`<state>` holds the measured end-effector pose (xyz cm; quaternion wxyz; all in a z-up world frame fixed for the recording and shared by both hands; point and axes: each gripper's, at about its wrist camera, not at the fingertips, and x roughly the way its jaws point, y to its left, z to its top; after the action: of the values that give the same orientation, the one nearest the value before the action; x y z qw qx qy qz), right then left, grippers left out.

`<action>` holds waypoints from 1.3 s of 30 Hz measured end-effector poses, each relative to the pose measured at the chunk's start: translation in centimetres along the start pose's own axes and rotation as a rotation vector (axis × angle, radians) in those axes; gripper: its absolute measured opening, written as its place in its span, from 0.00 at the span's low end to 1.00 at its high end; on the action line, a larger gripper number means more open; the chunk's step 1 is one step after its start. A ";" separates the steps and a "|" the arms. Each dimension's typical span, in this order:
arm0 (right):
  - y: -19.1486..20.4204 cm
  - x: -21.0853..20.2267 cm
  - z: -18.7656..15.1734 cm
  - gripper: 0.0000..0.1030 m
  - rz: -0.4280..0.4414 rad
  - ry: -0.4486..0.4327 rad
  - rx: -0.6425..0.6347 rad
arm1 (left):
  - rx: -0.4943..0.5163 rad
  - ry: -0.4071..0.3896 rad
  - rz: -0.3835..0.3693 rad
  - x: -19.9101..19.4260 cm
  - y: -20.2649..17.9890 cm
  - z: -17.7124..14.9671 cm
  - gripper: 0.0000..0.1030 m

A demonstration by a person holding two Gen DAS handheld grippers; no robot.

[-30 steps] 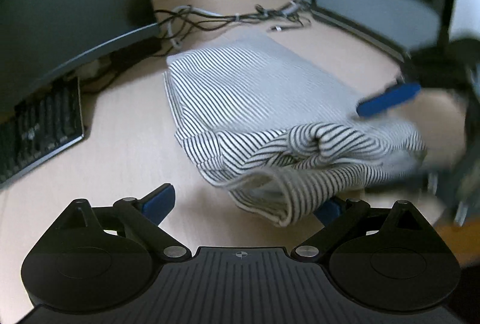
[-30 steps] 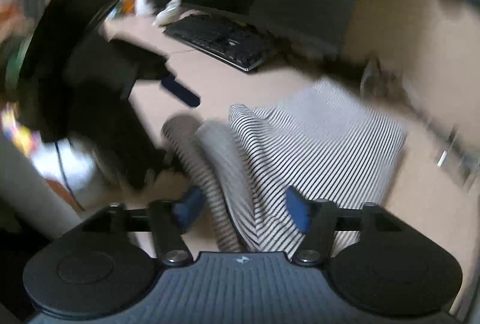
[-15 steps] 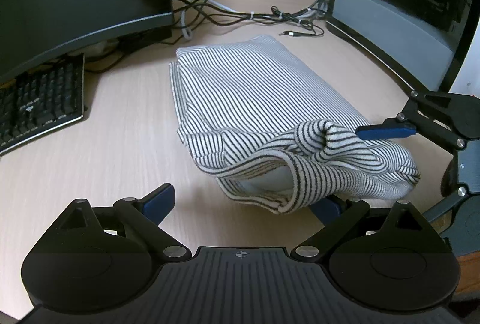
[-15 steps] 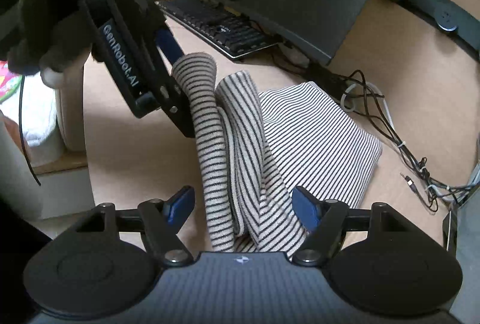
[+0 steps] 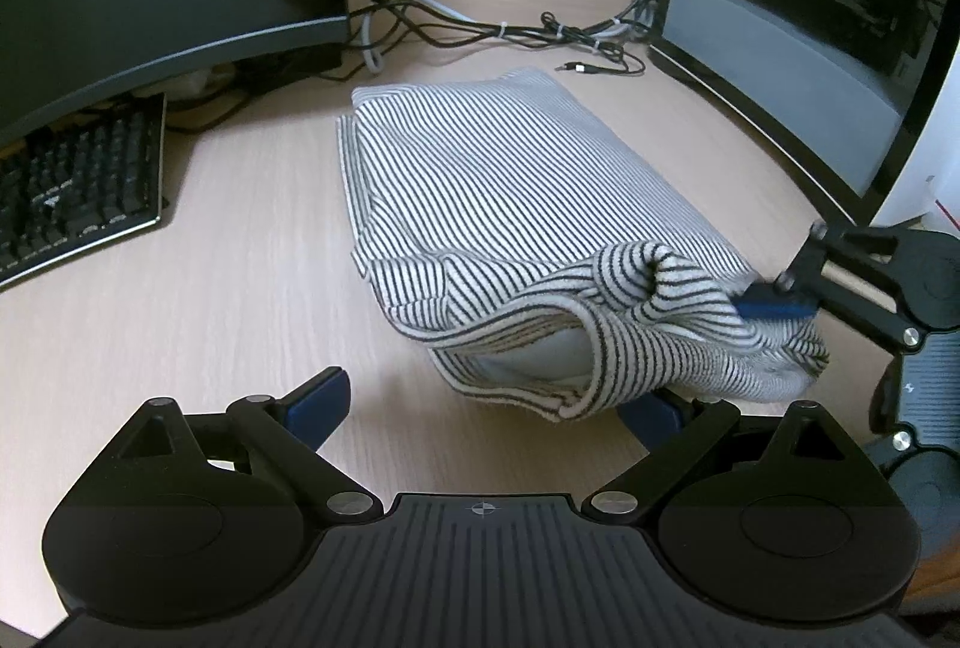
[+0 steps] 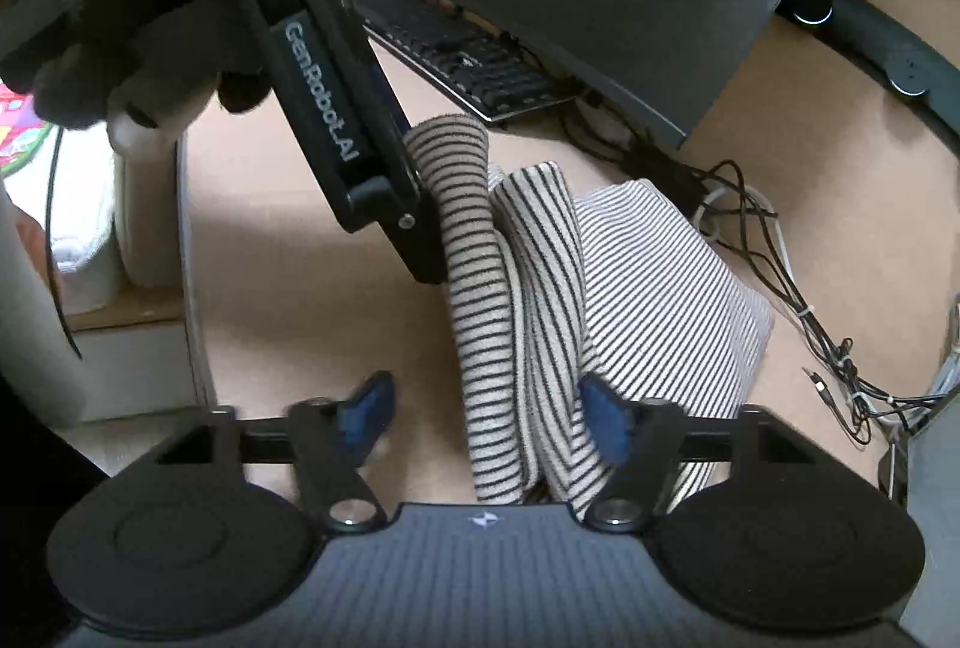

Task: Fold clothes

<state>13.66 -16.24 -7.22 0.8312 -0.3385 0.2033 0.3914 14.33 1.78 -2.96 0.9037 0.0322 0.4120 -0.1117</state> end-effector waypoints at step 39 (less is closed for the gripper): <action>-0.9 -2.1 5.4 0.23 -0.022 0.176 -0.005 | -0.066 0.004 -0.256 6.2 7.5 4.9 0.83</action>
<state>13.48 -13.82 -1.86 0.8135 -0.3758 0.2708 0.3515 23.62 7.21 -4.68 0.8818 -0.0500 0.4181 -0.2123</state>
